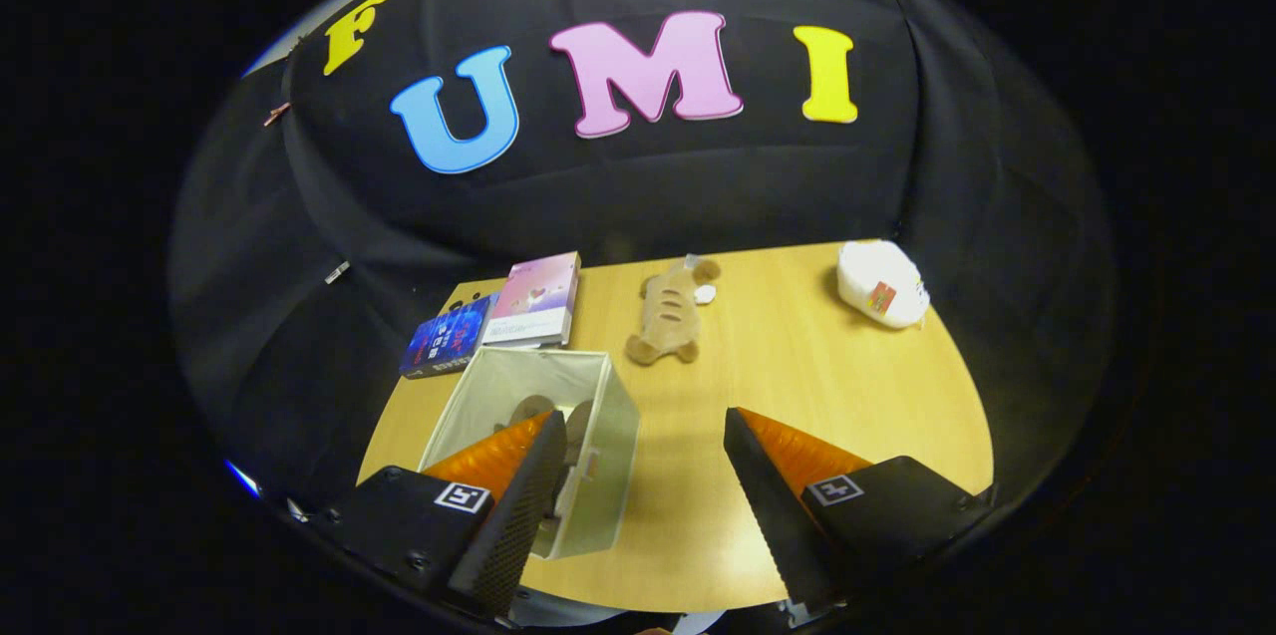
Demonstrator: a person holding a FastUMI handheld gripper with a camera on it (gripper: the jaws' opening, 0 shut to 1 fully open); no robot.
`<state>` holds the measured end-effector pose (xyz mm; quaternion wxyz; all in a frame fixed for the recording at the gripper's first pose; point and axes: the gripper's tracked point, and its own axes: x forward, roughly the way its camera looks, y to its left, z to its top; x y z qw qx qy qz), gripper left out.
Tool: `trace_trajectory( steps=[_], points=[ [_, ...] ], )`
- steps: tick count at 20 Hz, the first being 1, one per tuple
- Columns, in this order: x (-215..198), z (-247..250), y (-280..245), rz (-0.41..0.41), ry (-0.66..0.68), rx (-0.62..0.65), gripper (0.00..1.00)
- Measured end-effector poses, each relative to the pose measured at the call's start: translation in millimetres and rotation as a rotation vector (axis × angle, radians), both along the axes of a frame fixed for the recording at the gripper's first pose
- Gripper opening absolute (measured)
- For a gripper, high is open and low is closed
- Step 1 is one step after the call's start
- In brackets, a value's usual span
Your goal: Open the storage box then place both shoes into the box .Put the left shoe in first, then the right shoe, with the right side of both shoes facing outward in a uniform manner.
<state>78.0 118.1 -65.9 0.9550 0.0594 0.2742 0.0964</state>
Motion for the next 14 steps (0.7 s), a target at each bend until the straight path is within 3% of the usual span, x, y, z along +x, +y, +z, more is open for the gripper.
trace_trajectory(
  steps=[9,14],
  points=[
    [1,109,-90,-0.016,-0.398,-0.063,0.99],
    [-13,119,-132,-0.034,-0.500,-0.069,0.98]
  ],
)
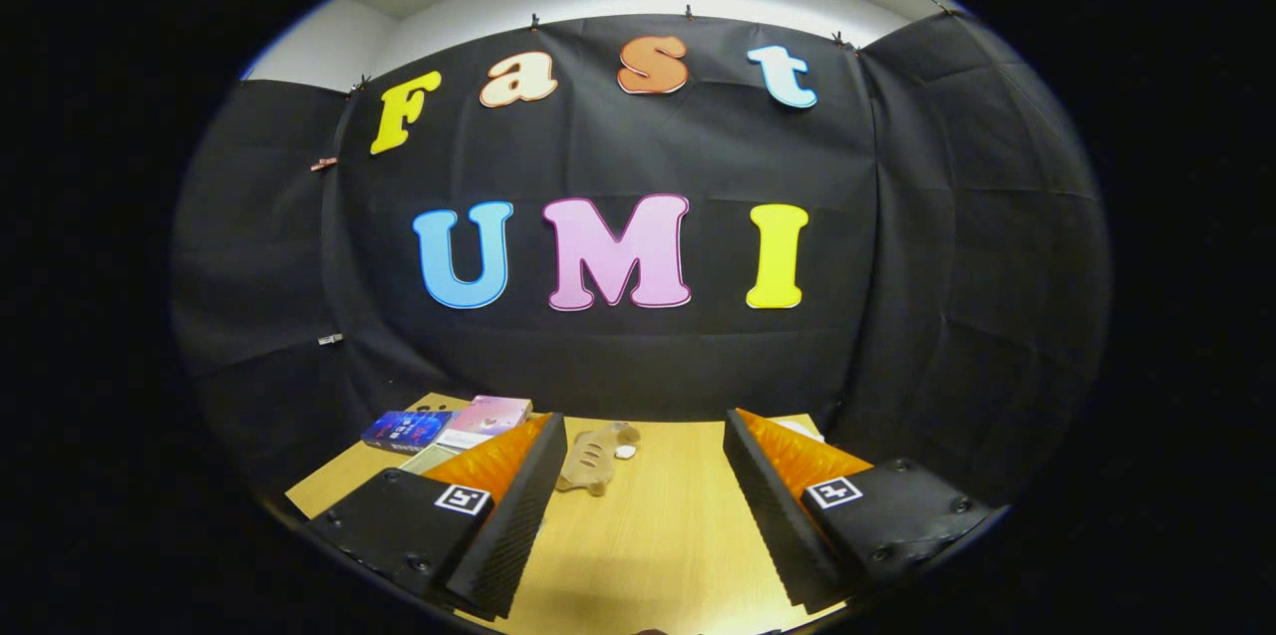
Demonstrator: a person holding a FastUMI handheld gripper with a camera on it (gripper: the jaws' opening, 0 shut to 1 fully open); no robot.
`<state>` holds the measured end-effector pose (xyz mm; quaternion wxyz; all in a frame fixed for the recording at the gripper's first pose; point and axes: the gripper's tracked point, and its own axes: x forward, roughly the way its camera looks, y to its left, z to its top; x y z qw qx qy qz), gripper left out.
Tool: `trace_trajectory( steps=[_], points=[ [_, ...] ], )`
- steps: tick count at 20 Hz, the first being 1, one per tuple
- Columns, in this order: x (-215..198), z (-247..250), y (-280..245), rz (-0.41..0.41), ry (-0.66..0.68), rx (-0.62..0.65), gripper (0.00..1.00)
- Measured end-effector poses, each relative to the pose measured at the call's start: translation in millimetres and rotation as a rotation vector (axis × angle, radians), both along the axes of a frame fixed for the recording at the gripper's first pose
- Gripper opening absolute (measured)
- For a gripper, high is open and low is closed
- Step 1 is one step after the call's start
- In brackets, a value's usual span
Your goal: Open the storage box then place both shoes into the box .Put the left shoe in first, then the right shoe, with the right side of both shoes facing outward in a uniform manner.
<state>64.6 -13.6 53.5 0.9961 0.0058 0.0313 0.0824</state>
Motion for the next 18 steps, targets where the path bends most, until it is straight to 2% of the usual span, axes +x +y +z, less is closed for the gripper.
trace_trajectory(
  steps=[3,10,18],
  points=[
    [-5,-1,-32,-0.006,-0.058,0.009,0.98],
    [-3,-36,-85,0.003,-0.042,-0.045,0.98],
    [-4,-60,-78,0.071,0.011,-0.028,0.98]
  ],
)
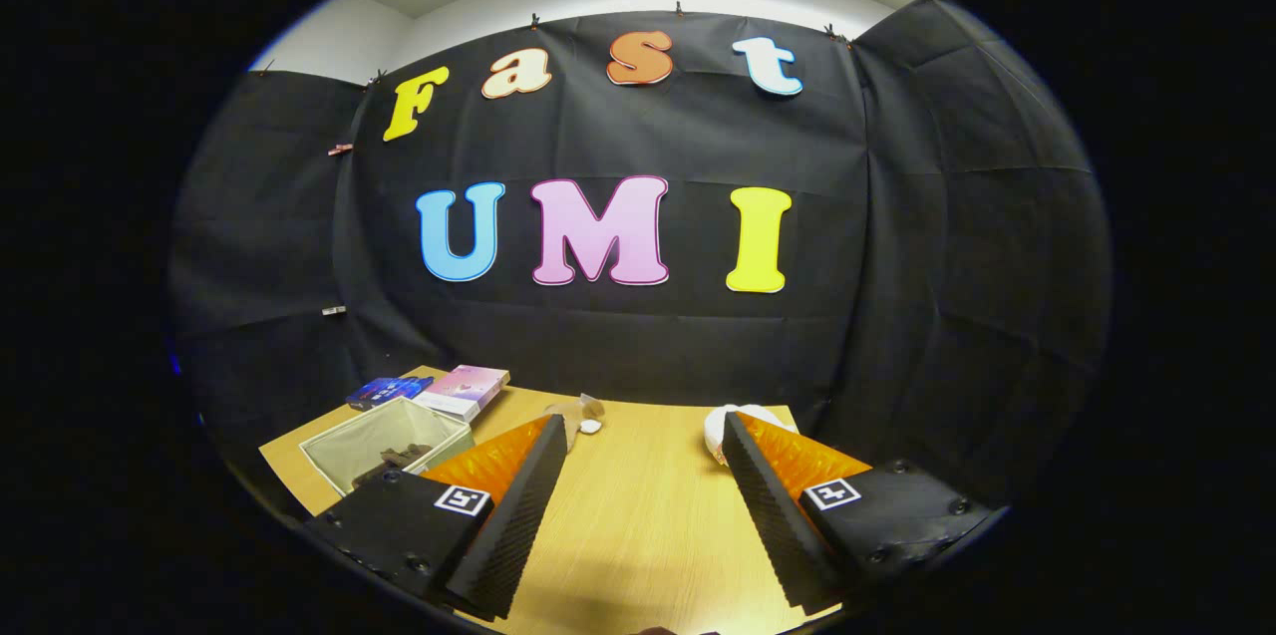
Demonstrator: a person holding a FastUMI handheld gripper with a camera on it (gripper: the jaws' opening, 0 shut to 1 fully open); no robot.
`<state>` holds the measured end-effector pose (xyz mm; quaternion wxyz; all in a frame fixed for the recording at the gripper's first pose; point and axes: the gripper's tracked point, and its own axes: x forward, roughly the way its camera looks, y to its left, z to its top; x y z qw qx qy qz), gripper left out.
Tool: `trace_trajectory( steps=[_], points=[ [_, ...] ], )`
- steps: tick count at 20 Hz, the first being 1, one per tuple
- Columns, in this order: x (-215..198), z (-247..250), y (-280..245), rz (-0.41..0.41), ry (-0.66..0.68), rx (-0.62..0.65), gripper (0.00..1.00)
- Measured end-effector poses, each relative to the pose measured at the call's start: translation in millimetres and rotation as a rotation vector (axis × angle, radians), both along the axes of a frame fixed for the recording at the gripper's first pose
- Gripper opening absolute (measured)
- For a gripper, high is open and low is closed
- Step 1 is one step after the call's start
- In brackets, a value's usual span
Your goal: Open the storage box then place both shoes into the box .Put the left shoe in first, then the right shoe, with the right side of both shoes facing outward in a uniform manner.
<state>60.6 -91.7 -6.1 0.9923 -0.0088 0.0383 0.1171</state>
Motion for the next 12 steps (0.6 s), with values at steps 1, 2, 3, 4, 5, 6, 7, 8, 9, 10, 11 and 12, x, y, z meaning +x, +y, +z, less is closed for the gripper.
trace_trajectory(
  steps=[1,2,3,4,5,6,7,8,9,10,11,12],
  points=[
    [1,-1,0,-0.005,-0.003,-0.016,0.98],
    [0,-2,1,-0.005,-0.003,-0.024,0.98],
    [-1,-3,3,-0.004,0.000,-0.029,0.98],
    [-2,-4,5,-0.002,0.004,-0.027,0.98],
    [-3,-4,8,0.003,0.005,-0.024,0.98],
    [-3,-4,11,0.010,0.009,-0.022,0.98],
    [-4,-7,14,0.016,0.015,-0.025,0.98],
    [-4,-8,16,0.017,0.019,-0.034,0.98],
    [-3,-10,16,0.012,0.022,-0.043,0.98],
    [-3,-10,17,0.009,0.024,-0.045,0.98],
    [-2,-10,19,0.006,0.027,-0.038,0.98],
    [-1,-9,21,0.002,0.028,-0.028,0.98]
  ],
)
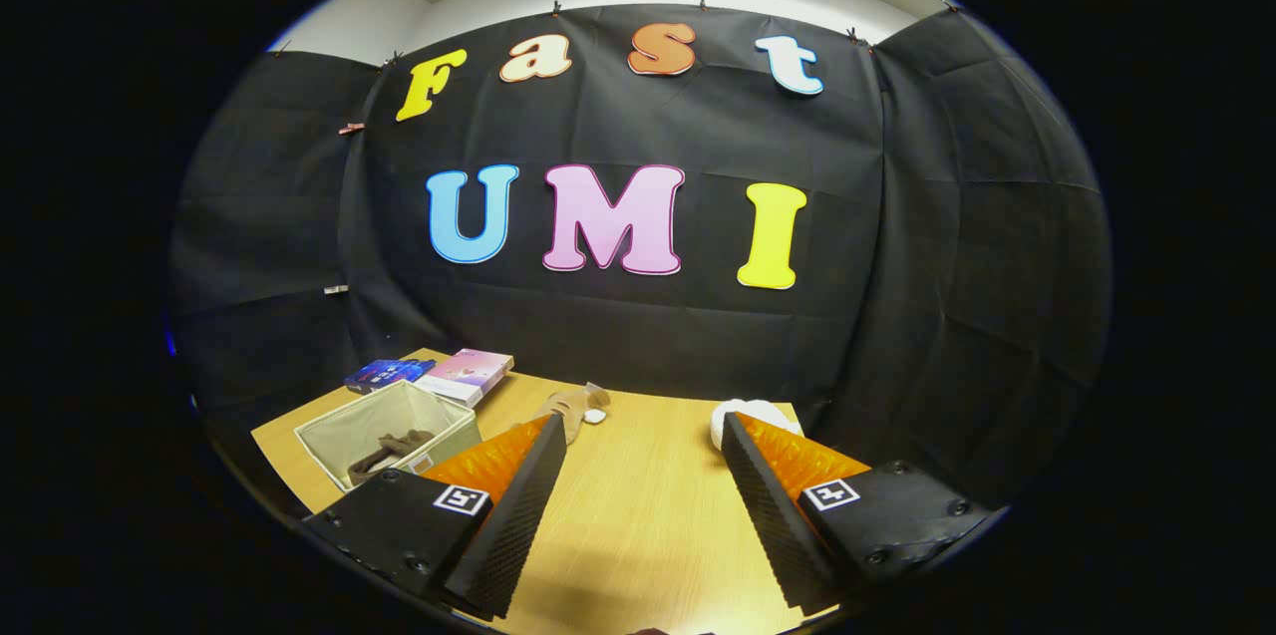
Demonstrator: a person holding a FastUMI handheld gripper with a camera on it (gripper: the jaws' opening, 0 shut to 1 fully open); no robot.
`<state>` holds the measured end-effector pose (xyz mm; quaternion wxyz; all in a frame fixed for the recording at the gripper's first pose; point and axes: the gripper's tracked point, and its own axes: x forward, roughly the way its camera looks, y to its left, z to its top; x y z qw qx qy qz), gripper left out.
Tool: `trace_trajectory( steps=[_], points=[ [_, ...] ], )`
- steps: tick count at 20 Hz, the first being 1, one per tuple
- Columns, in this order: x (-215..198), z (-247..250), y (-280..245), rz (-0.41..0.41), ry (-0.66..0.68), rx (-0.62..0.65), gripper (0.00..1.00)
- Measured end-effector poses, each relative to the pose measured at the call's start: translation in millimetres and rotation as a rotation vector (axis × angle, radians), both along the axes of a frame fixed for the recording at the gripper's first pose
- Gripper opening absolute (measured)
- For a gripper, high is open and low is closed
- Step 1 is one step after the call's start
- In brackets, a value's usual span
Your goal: Open the storage box then place both shoes into the box .Put the left shoe in first, then the right shoe, with the right side of both shoes facing outward in a uniform manner.
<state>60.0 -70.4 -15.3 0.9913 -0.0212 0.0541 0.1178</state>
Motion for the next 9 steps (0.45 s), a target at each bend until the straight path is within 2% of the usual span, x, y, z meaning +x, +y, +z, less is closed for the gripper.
trace_trajectory(
  steps=[4,9],
  points=[
    [5,3,2,-0.020,-0.004,0.017,0.98],
    [-2,-5,17,0.013,0.017,0.030,0.98]
  ],
)
